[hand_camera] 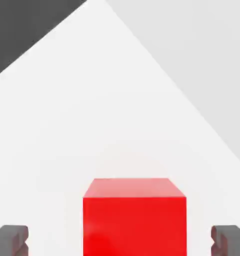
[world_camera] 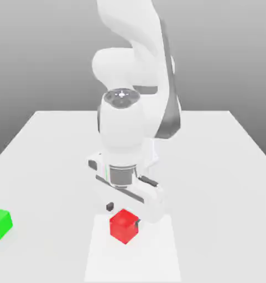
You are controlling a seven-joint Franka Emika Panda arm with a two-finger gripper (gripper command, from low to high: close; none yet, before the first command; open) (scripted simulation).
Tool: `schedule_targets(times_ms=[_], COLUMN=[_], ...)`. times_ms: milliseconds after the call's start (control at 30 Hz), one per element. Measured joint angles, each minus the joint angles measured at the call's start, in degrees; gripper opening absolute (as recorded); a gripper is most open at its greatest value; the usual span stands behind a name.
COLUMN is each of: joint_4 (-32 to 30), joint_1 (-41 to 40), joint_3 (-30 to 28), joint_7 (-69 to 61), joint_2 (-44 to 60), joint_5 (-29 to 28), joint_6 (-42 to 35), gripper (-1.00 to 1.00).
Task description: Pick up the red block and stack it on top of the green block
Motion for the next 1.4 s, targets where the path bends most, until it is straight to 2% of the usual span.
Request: schedule_targets(times_ms=[133,167,400,633,933,1133,1400], joint_4=[0.2,0.2,0.2,-0.2,-1.8,4.2,15.1], joint_1=[2.2,2.7,2.6,0.3,0.1,-2.6,-17.4], joint_3=[-3.0,-3.6,-3.5,0.1,1.4,-5.8,-15.5], joint_7=[1.9,2.2,2.4,-1.1,-4.6,1.1,14.6], joint_2=[4.1,4.9,4.9,-1.6,-9.1,-8.0,-3.1], joint_5=[-2.9,-3.3,-3.6,1.5,6.0,9.2,9.3], joint_6=[3.5,4.1,4.2,-1.3,-7.6,-12.1,-18.5], gripper=[0.00,-1.00,-1.00,-1.00,-1.00,-1.00,-1.00])
